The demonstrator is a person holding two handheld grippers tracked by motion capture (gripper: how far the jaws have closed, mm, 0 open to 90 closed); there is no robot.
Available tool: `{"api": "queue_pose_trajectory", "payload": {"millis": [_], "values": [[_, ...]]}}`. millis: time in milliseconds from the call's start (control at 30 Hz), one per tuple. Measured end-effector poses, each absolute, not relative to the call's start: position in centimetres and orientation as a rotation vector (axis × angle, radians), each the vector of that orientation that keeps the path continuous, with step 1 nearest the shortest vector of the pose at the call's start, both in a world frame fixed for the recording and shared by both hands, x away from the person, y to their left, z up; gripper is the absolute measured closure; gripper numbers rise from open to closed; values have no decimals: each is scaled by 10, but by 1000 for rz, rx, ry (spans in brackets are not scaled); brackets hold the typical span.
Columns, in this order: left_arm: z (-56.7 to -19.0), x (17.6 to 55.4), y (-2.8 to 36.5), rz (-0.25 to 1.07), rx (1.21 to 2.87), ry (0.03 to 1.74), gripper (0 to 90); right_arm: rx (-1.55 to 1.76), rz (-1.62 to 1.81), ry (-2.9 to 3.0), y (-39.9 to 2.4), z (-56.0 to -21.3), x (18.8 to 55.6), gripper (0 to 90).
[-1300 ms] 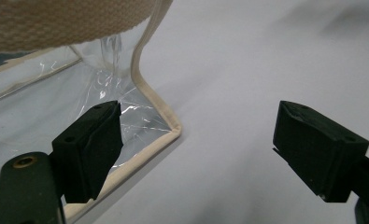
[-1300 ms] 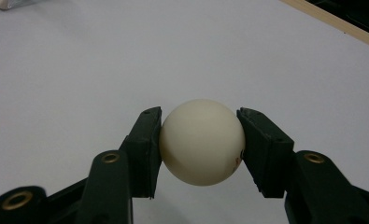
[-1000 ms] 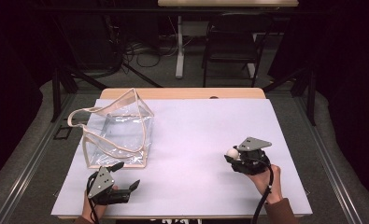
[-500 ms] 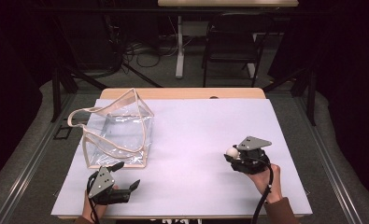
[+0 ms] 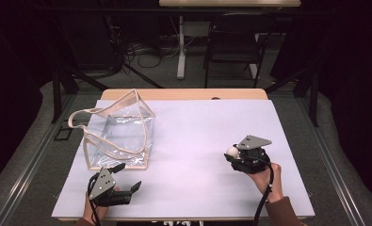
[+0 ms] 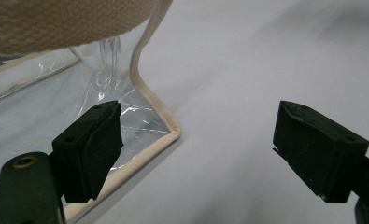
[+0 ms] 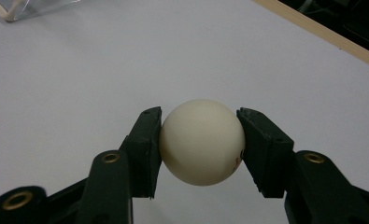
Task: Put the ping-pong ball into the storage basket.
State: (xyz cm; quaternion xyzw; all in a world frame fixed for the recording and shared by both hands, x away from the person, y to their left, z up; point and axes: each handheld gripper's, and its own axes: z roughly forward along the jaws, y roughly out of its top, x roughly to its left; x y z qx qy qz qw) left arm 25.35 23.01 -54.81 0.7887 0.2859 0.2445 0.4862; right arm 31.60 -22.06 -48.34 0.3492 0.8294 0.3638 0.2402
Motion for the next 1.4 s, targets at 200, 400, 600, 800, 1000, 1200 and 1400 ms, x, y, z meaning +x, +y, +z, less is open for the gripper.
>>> {"api": "queue_pose_trajectory", "payload": {"millis": [200, 400, 600, 800, 1000, 1200, 1400], "values": [[-548, 254, 230, 595, 1919, 695, 159, 952, 999, 2271, -219, -481, 318, 509], [-548, 254, 230, 594, 1920, 694, 160, 944, 992, 2277, -215, -480, 320, 509], [-548, 254, 230, 595, 1921, 695, 160, 931, 991, 2279, -213, -478, 322, 509], [-548, 254, 230, 596, 1921, 694, 160, 923, 995, 2278, -209, -476, 324, 509], [-548, 254, 230, 592, 1922, 694, 159, 913, 996, 2285, -204, -473, 327, 509], [-548, 254, 230, 594, 1921, 694, 160, 905, 1003, 2279, -202, -471, 329, 509], [-548, 254, 230, 594, 1922, 693, 159, 892, 999, 2283, -199, -468, 332, 509]]}}
